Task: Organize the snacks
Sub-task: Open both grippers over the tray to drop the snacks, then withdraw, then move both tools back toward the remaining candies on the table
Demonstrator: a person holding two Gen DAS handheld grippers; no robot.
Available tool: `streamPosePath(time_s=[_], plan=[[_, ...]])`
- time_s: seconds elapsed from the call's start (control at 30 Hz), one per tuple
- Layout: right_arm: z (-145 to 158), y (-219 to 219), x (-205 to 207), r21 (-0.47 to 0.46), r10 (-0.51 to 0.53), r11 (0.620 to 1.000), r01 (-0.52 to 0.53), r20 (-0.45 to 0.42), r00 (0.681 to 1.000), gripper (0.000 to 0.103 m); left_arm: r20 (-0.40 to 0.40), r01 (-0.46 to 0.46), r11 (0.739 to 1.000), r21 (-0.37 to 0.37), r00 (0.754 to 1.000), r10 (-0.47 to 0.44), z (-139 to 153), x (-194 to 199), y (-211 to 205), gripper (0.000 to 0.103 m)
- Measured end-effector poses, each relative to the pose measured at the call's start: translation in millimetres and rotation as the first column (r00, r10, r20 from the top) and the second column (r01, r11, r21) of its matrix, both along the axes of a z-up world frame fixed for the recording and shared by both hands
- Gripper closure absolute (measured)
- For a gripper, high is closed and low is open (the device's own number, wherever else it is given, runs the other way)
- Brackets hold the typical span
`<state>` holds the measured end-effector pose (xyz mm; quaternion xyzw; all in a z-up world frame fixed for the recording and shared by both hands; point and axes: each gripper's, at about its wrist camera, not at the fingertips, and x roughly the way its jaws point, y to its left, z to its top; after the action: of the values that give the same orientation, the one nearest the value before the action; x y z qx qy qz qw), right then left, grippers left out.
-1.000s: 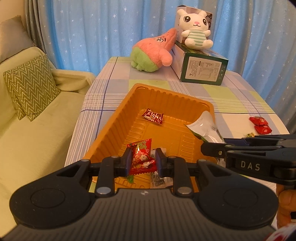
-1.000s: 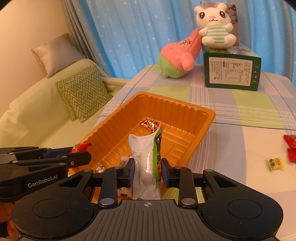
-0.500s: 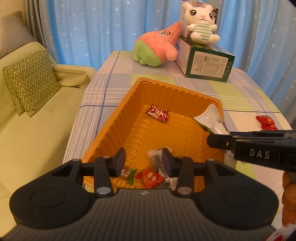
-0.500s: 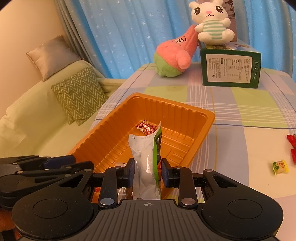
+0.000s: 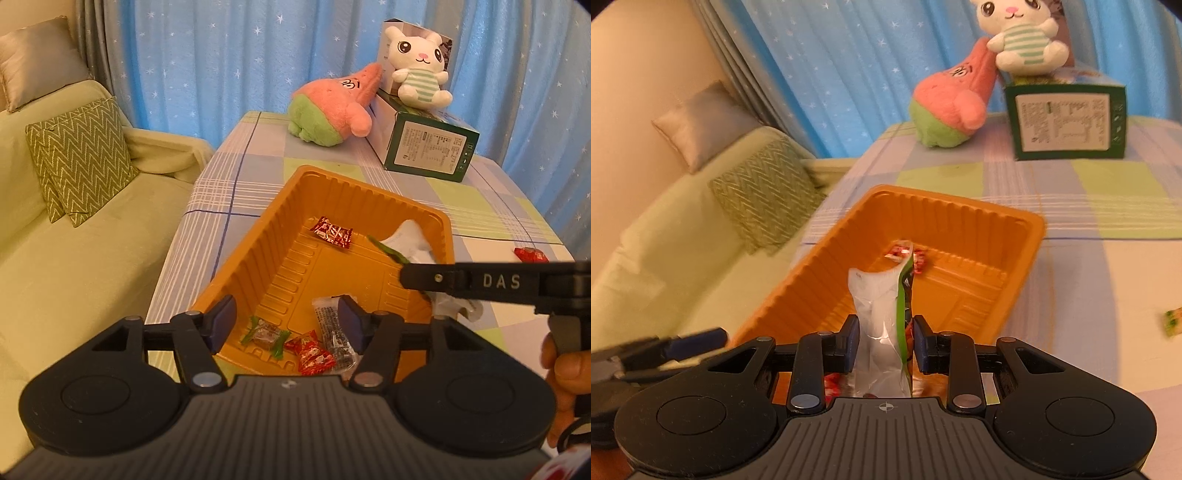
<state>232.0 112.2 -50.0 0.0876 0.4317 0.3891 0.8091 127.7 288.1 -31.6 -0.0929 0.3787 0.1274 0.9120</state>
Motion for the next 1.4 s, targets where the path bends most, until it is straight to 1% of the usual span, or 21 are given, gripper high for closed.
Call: streamPosePath(time_s=[0.03,0.07,0.1,0.17,0.27,0.37,0.4,0.53,0.7,0.97,1.2,1.4], plan=[[-0.8,-1.1,0.9,0.012,-0.006,1.000,0.006,-0.014,1.000,0.071,-0.002,-0.003,1.000,0.001,1.000,0.003,0.3,-1.4,-0.1,0.042],[-0.2,-3.0,0.8,0.012,-0.019,1.000,0.019,-0.014,1.000,0.064,-0.001,-0.004,1.000,0.003,1.000,0.004,0.8,-2.9,-0.3,0.040],[1.2,-5.7,-0.1,0.009,-0.030,1.000,0.030,-0.006,1.000,0.053,0.000,-0.006,1.000,0.003,1.000,0.006,1.5,-4.8,-1.1,0.039],[4.1,-12.8,-2.4,0.006,-0.045,0.999,0.045,0.007,0.999,0.047,0.005,-0.010,1.000,-0.001,1.000,0.010,3.2,-9.6,-2.1,0.038],[9.0,-27.6,-7.4,-0.004,-0.064,0.998,0.064,0.018,0.998,0.047,0.016,-0.018,1.000,-0.011,1.000,0.018,6.4,-15.8,-6.0,0.038],[15.2,-48.9,-15.6,-0.017,-0.104,0.994,0.104,0.036,0.994,0.047,0.030,-0.021,1.000,-0.023,0.999,0.022,11.1,-23.3,-12.9,0.035],[17.0,-57.2,-20.0,-0.021,-0.115,0.993,0.116,0.043,0.992,0.047,0.036,-0.022,0.999,-0.027,0.999,0.023,12.9,-26.4,-16.0,0.033],[23.6,-92.2,-38.3,-0.037,-0.167,0.985,0.170,0.063,0.984,0.047,0.057,-0.014,0.999,-0.033,0.998,0.016,22.8,-38.7,-32.9,0.032],[31.0,-135.3,-59.7,-0.050,-0.230,0.971,0.234,0.066,0.971,0.046,0.079,-0.007,0.999,-0.040,0.997,0.010,34.3,-53.6,-54.1,0.028],[44.2,-182.4,-84.9,-0.073,-0.281,0.955,0.289,0.098,0.955,0.046,0.106,0.030,0.999,-0.040,0.994,-0.026,49.7,-71.4,-92.2,0.028],[49.2,-216.1,-99.7,-0.083,-0.330,0.937,0.339,0.106,0.938,0.046,0.104,0.088,0.995,-0.035,0.991,-0.084,52.1,-76.3,-127.2,0.027],[51.8,-235.1,-109.2,-0.092,-0.352,0.927,0.362,0.111,0.929,0.045,0.105,0.129,0.991,-0.034,0.987,-0.125,53.4,-77.3,-148.2,0.027]])
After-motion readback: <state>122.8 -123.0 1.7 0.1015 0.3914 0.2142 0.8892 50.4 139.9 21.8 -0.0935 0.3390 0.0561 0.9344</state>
